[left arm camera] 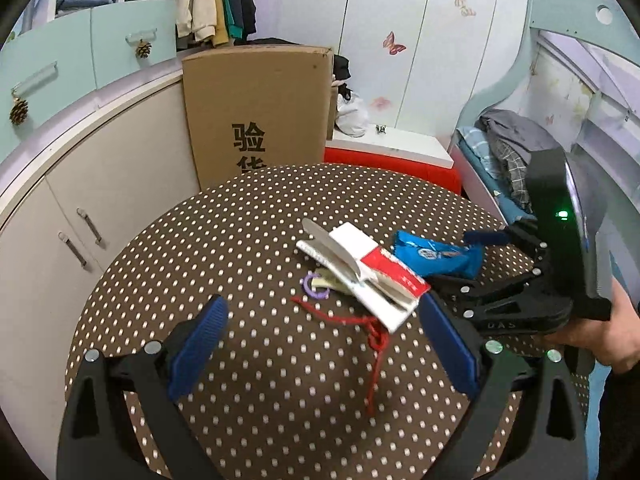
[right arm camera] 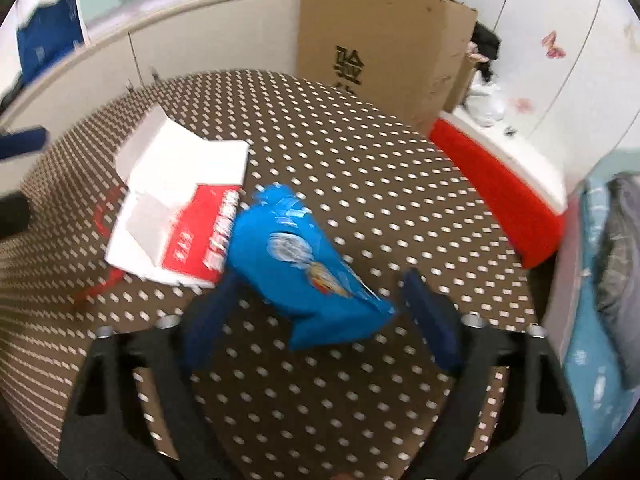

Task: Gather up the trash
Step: 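Grasp the blue snack bag with the right gripper while the left gripper grasps the white-red paper packet, then carry the blue bag and paper packet to the wastebasket with both grippers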

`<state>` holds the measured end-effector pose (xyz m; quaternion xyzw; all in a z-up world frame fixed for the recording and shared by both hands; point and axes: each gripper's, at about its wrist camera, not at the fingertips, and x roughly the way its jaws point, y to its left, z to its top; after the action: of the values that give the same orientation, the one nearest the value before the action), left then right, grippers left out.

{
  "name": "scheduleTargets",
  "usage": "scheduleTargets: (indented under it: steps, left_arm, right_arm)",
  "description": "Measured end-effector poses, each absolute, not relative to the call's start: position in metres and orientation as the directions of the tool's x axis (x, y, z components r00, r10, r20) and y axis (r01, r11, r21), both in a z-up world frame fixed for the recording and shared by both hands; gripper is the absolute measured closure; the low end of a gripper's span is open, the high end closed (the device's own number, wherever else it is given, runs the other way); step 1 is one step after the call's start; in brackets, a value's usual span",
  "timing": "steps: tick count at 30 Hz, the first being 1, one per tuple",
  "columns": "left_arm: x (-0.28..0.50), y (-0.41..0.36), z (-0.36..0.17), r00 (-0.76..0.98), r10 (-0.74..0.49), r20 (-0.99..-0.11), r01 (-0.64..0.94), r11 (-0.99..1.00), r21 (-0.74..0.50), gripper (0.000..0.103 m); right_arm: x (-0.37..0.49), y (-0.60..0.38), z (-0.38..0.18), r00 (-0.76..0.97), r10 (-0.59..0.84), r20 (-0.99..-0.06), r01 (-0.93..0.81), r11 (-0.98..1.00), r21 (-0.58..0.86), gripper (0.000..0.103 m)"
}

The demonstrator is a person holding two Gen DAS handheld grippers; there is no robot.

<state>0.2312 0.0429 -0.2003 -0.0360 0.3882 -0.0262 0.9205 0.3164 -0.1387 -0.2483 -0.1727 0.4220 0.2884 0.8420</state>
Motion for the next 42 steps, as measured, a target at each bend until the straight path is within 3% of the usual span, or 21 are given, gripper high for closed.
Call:
scheduleTargets:
  steps: [3,13,16,18,20,23,24,31,42]
  left_arm:
    - [0.25,0.044,-0.207,0.685,-0.073,-0.725,0.022,0.997,-0.08,0.009]
    - [0.293,0.035,-0.23,0.632,-0.102,-0.768,0.064,0.995,-0.08,0.012]
    - [0.304,0.032,-0.237,0.609,-0.114,-0.785,0.079,0.993,-0.082,0.034]
    - [0.311,0.031,-0.242,0.591,-0.128,-0.796,0.097,0.991,-0.087,0.049]
    - [0.313,0.028,-0.244,0.589,-0.167,-0.79,0.13,0.985,-0.111,0.072]
    - [0.315,0.023,-0.241,0.599,-0.189,-0.778,0.163,0.98,-0.112,0.084]
    - [0.314,0.022,-0.239,0.605,-0.185,-0.774,0.167,0.98,-0.104,0.085]
    - [0.292,0.019,-0.218,0.649,-0.186,-0.738,0.189,0.979,-0.08,0.095]
    - [0.225,0.018,-0.195,0.68,-0.232,-0.696,0.226,0.969,-0.102,0.095]
  right_arm:
    - [0.316,-0.14,-0.247,0.467,0.377,-0.8,-0.636,0.772,-0.007,0.056]
    - [0.301,-0.151,-0.245,0.494,0.359,-0.792,-0.585,0.811,0.003,0.054]
    - [0.3,-0.154,-0.245,0.478,0.369,-0.797,-0.582,0.813,0.028,0.043]
    - [0.299,-0.154,-0.245,0.479,0.373,-0.795,-0.578,0.815,0.034,0.043]
    - [0.3,-0.152,-0.245,0.484,0.373,-0.791,-0.573,0.819,0.035,0.043]
    - [0.302,-0.15,-0.246,0.502,0.368,-0.782,-0.558,0.829,0.032,0.052]
    - [0.302,-0.15,-0.246,0.513,0.359,-0.78,-0.55,0.835,0.022,0.065]
    - [0.291,-0.167,-0.239,0.52,0.364,-0.773,-0.486,0.87,0.083,0.079]
    - [0.232,-0.2,-0.233,0.53,0.358,-0.768,-0.425,0.897,0.125,0.081]
